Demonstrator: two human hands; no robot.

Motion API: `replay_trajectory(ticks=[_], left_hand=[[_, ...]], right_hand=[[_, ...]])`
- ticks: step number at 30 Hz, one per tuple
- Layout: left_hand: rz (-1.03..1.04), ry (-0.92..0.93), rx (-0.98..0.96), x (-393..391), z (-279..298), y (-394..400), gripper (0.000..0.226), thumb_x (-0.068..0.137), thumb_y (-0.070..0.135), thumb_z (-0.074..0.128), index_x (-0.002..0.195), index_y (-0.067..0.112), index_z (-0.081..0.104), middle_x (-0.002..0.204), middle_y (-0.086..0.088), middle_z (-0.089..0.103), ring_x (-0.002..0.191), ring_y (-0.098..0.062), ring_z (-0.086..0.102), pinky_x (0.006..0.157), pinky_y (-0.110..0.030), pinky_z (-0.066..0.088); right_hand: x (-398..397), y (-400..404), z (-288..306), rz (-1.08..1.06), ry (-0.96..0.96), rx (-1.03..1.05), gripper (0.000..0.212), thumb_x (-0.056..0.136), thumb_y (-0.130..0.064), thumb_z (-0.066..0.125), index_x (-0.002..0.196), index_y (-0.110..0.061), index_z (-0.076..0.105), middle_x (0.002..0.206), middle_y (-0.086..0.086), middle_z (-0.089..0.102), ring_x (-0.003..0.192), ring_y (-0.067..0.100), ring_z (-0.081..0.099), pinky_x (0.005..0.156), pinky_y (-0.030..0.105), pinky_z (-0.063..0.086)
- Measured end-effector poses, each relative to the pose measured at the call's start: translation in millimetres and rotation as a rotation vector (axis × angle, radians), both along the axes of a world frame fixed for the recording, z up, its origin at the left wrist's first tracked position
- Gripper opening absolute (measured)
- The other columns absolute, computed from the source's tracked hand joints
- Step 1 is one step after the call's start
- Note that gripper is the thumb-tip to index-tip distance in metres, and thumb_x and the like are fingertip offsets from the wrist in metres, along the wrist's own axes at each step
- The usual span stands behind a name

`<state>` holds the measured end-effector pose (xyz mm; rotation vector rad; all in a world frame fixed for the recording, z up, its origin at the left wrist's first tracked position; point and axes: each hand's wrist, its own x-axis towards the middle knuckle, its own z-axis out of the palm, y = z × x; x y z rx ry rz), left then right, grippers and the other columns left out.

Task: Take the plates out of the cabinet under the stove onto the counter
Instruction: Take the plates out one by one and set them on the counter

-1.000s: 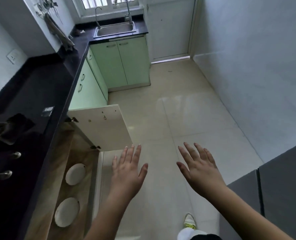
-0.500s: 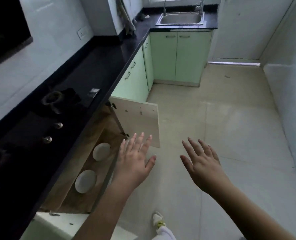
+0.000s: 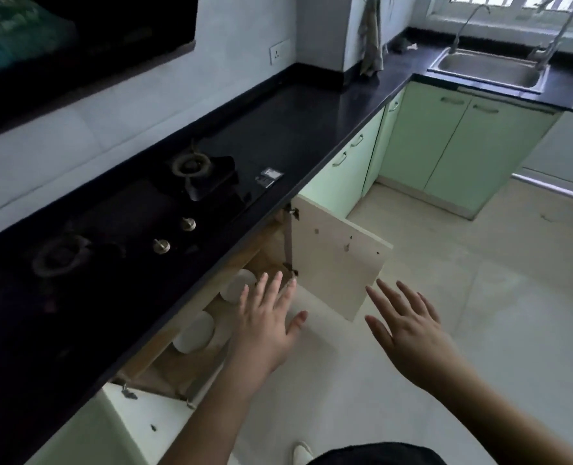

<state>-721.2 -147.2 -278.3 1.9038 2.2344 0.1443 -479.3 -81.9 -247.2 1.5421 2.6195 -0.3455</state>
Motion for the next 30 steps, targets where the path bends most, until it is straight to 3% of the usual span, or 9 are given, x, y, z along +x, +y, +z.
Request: replay_trajectory(ticks=[3,9,14,18,21,27,30], left_hand=[[0.068,0.009,-0.011,-17.3,-4.4,1.1,0.079,0.082,0.073,-0.017,0.152,0.036,-0.007,0.163,0.006,-0.006,0.148,-0.016,-0.013,0.12,-0.045,-0.006],[0.26,0.036,-0.045,-36.7,-15.5,0.9,0.079,0.088,0.069,-0.014,0.154,0.033,0.007,0.163,0.005,0.006,0.15,-0.017,-0.002,0.119,-0.043,0.0],[0.433,0.039,-0.116,-31.1,-17.9,2.4,0.078,0.089,0.07,-0.012,0.155,0.034,0.008,0.163,0.006,0.007,0.15,-0.016,-0.003,0.12,-0.048,0.008],[0.574,0.022,-0.129,-11.7,-15.5,5.6,0.071,0.096,0.066,0.002,0.154,0.03,0.019,0.162,0.005,0.016,0.15,-0.017,0.006,0.119,-0.047,0.017],[0.655,0.013,-0.135,0.7,-12.8,-3.9,0.072,0.093,0.068,-0.003,0.154,0.033,0.013,0.162,0.01,0.008,0.149,-0.012,-0.002,0.12,-0.041,0.008],[0.787,-0.063,-0.138,27.9,3.3,-27.5,0.079,0.082,0.074,-0.02,0.151,0.04,-0.002,0.161,0.016,-0.004,0.144,-0.003,-0.02,0.12,-0.034,-0.006],[0.844,-0.049,-0.132,35.1,2.5,-38.7,0.084,0.079,0.074,-0.024,0.152,0.04,-0.001,0.161,0.016,-0.006,0.143,-0.001,-0.022,0.121,-0.036,-0.005]], right_hand=[[-20.6,20.1,-2.0,0.074,0.016,-0.01,0.08,0.08,-0.068,-0.016,0.153,-0.038,-0.003,0.162,-0.01,-0.001,0.148,0.015,-0.012,0.115,0.031,-0.014],[-56.7,76.2,-5.0,0.288,0.065,-0.052,0.077,0.085,-0.068,-0.011,0.154,-0.037,0.004,0.162,-0.009,0.004,0.149,0.018,-0.007,0.12,0.037,-0.006],[-95.1,120.8,-17.3,0.541,0.045,-0.064,0.067,0.094,-0.062,0.001,0.154,-0.034,0.009,0.162,-0.007,0.01,0.15,0.022,0.0,0.121,0.041,-0.002],[-119.6,148.1,-19.9,0.754,0.051,-0.12,0.065,0.098,-0.056,0.009,0.15,-0.026,0.034,0.158,-0.001,0.03,0.147,0.028,0.02,0.119,0.045,0.014],[-135.1,160.0,-21.3,0.889,0.055,-0.134,0.079,0.096,-0.058,-0.004,0.141,-0.019,0.048,0.152,0.002,0.04,0.142,0.032,0.031,0.117,0.049,0.024],[-153.4,149.5,-18.2,1.046,0.107,-0.147,0.089,0.087,-0.063,-0.016,0.15,-0.023,0.031,0.159,-0.001,0.026,0.147,0.028,0.019,0.118,0.042,0.008],[-153.4,142.3,-20.3,1.091,0.091,-0.152,0.079,0.091,-0.062,-0.007,0.151,-0.025,0.029,0.159,-0.002,0.025,0.147,0.027,0.019,0.118,0.042,0.01]])
